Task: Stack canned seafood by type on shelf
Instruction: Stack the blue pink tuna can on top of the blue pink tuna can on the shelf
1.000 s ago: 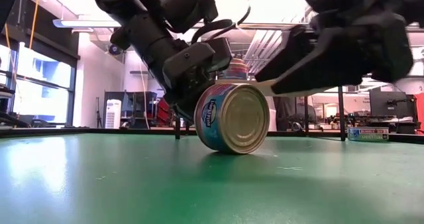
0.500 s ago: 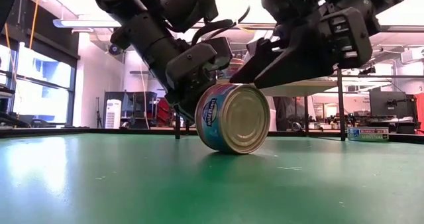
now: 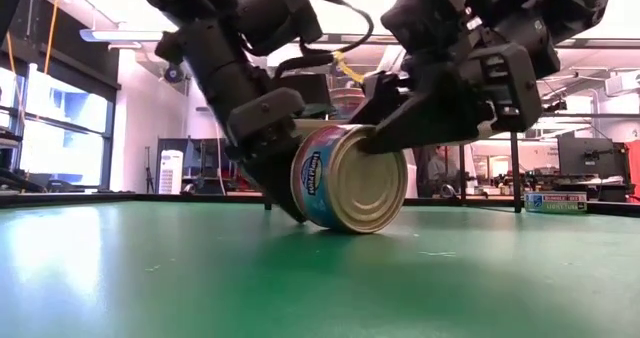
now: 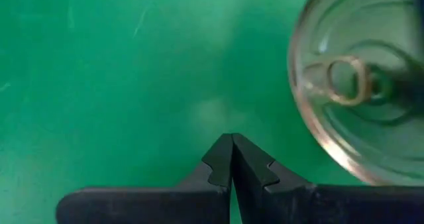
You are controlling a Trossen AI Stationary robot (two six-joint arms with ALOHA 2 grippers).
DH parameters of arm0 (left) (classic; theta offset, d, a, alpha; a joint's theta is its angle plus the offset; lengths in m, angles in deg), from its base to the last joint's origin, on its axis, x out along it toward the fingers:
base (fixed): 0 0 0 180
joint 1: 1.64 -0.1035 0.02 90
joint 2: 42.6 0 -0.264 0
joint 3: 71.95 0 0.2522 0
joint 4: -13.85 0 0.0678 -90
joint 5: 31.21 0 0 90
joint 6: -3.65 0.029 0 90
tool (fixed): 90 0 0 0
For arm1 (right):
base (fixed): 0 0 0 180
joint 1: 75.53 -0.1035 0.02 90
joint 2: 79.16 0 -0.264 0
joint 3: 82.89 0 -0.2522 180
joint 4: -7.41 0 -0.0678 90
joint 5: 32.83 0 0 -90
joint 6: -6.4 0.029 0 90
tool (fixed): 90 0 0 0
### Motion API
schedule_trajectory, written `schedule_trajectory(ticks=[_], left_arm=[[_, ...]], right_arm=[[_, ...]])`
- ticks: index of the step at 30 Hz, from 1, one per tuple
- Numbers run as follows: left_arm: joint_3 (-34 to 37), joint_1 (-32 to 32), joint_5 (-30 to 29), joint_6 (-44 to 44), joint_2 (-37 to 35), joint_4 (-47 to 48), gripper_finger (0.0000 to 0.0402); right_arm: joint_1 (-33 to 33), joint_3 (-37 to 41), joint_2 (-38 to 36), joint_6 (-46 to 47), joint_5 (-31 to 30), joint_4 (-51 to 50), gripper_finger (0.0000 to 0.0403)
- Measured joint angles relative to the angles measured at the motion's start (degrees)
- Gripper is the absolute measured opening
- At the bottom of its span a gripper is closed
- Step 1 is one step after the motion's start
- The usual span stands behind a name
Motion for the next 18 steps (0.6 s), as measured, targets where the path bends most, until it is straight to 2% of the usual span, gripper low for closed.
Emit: schedule_trajectory(ticks=[5, 8, 13, 18], left_arm=[[-0.1, 1.1, -4.8, -3.1, -2.0, 9.5, 0.0000], [-0.1, 2.6, -8.1, -6.4, -3.0, 16.8, 0.0000], [0.4, 6.7, -13.9, -10.7, -3.5, 23.3, 0.0000], [4.4, 10.0, -18.8, -15.1, -3.8, 18.6, 0.0000]], right_arm=[[-0.1, 0.0, 0.0, 0.6, 0.0, 0.5, 0.0186], [-0.9, -1.1, -0.1, 2.5, -3.2, -1.3, 0.0186], [-4.6, -6.1, -3.0, -1.1, -15.6, -12.4, 0.0186], [-9.0, -12.1, -7.5, -9.6, -36.7, -26.0, 0.0186]])
